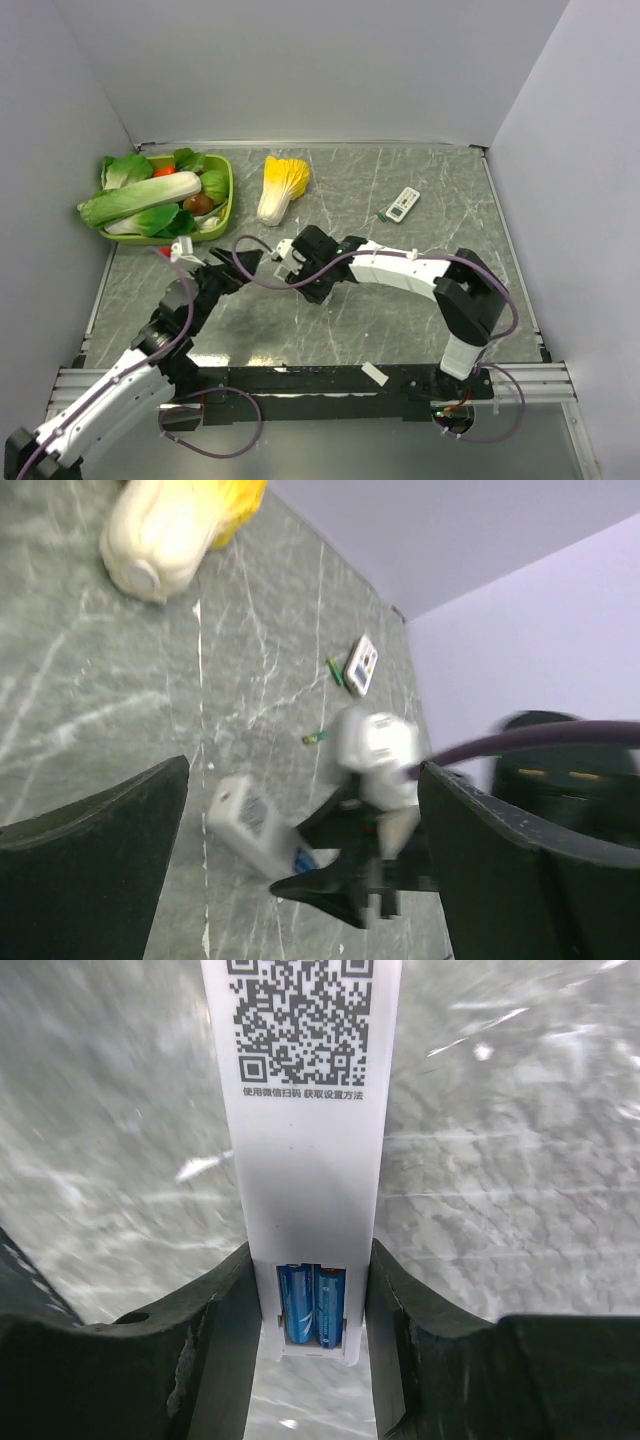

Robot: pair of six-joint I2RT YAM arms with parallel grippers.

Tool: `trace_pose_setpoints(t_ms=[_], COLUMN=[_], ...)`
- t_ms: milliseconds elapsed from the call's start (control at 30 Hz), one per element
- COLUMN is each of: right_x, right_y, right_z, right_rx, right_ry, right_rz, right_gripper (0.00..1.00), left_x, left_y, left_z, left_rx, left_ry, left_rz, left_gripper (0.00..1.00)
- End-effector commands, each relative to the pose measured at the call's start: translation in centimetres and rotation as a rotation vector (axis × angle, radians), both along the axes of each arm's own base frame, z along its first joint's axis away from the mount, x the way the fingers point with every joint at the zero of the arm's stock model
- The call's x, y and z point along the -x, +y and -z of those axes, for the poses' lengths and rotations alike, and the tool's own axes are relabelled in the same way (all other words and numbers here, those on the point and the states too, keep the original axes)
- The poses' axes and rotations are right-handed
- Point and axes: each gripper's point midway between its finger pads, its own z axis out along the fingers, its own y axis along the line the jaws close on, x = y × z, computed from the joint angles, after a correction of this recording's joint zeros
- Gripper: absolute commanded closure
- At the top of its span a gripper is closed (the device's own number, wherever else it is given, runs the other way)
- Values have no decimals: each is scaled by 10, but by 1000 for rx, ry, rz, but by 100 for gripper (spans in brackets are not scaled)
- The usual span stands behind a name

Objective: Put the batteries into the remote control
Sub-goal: Place the remote control at the center of the board.

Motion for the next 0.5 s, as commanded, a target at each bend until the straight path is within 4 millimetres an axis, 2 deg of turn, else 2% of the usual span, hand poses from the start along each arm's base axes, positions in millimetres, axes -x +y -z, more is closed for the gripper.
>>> trace_pose_setpoints(t_ms=[0, 33, 67, 100, 200, 300, 333, 433, 467], right_x=[0, 1, 4, 2, 4, 4, 3, 4, 4], right_y=[0, -2, -1, 0, -1, -4, -4, -4, -4], right_z=[16, 23, 25, 25, 30, 32, 29, 24, 18], right_rx=[78, 101, 103, 110, 130, 149, 146, 127, 113], right_ry=[25, 45, 59, 58, 68, 72, 69, 64, 55], right_rz=[-159, -166, -183, -197, -223, -229, -227, -213, -206], right_gripper=[80, 75, 73, 70, 63, 39, 25, 6, 3], left_x=[12, 14, 19, 21, 27, 31, 31, 33, 32], left_y=[32, 33, 35, 36, 29, 14, 11, 0, -4], left_z=[-16, -20, -32, -35, -51, -62, -66, -74, -79], left_rx=[-145, -156, -156, -199, -281, -368, -386, -447, -456], left_ry=[-25, -39, -74, -99, -174, -241, -255, -301, -311], left_rz=[-75, -71, -62, -47, 30, 136, 156, 231, 249], left_gripper=[1, 1, 1, 1, 1, 1, 1, 1, 0])
